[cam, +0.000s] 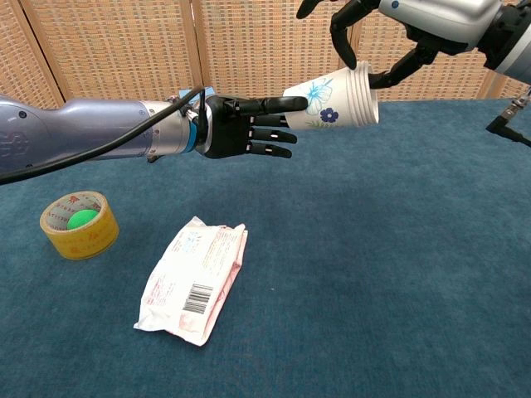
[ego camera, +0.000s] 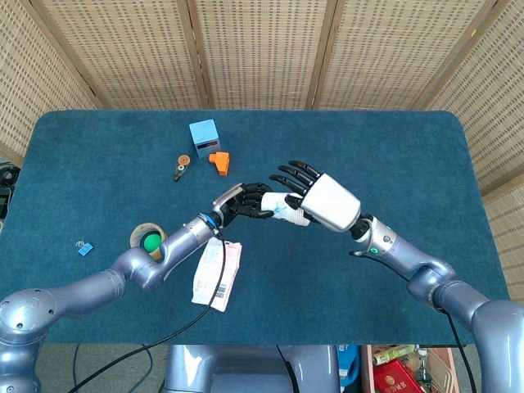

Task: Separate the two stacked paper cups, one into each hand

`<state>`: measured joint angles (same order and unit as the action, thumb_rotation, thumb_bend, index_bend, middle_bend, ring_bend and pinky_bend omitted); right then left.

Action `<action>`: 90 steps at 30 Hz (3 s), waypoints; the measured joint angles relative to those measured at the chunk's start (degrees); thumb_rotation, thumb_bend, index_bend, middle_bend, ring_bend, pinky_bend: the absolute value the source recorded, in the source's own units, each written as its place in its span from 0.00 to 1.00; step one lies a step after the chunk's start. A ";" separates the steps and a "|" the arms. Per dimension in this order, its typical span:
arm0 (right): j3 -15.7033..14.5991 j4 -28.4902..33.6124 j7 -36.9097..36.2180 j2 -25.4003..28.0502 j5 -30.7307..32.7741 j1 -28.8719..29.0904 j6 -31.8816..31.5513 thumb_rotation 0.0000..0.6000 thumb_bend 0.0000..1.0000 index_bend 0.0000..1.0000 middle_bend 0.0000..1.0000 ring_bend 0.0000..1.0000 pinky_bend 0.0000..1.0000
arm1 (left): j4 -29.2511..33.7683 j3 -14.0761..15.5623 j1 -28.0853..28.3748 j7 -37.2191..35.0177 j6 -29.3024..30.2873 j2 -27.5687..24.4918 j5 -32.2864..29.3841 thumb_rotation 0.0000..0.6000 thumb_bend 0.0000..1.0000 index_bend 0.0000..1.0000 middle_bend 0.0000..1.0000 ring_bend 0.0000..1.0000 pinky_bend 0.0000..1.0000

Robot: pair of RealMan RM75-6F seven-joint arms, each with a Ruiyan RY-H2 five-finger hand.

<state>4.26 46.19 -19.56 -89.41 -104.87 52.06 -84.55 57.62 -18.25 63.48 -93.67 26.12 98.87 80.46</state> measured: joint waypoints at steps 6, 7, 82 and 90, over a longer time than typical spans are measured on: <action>-0.58 -0.55 -0.18 -0.51 0.38 -0.14 -0.01 1.00 0.59 0.70 0.30 0.20 0.24 | -0.40 0.32 0.15 -0.71 0.10 0.24 0.31 1.00 0.10 0.54 0.52 0.50 0.49; -0.59 -0.63 -0.27 -0.58 0.49 -0.15 -0.07 1.00 0.59 0.71 0.30 0.20 0.24 | -0.45 0.37 0.18 -0.77 0.11 0.26 0.35 1.00 0.10 0.54 0.52 0.50 0.49; -7.67 11.77 15.76 8.35 4.68 -9.93 14.13 1.00 0.00 0.09 0.08 0.13 0.18 | 12.02 10.39 -18.62 91.47 10.57 -27.42 -21.09 1.00 0.10 0.00 0.00 0.00 0.01; -4.17 24.80 20.66 14.20 10.06 -13.90 10.46 1.00 0.00 0.02 0.00 0.00 0.04 | 20.93 8.45 -24.71 87.89 23.11 -32.29 -19.35 1.00 0.10 0.00 0.00 0.00 0.00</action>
<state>0.09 71.00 1.10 -75.22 -94.81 38.15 -74.08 78.54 -9.79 38.76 -5.79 49.23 66.58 61.10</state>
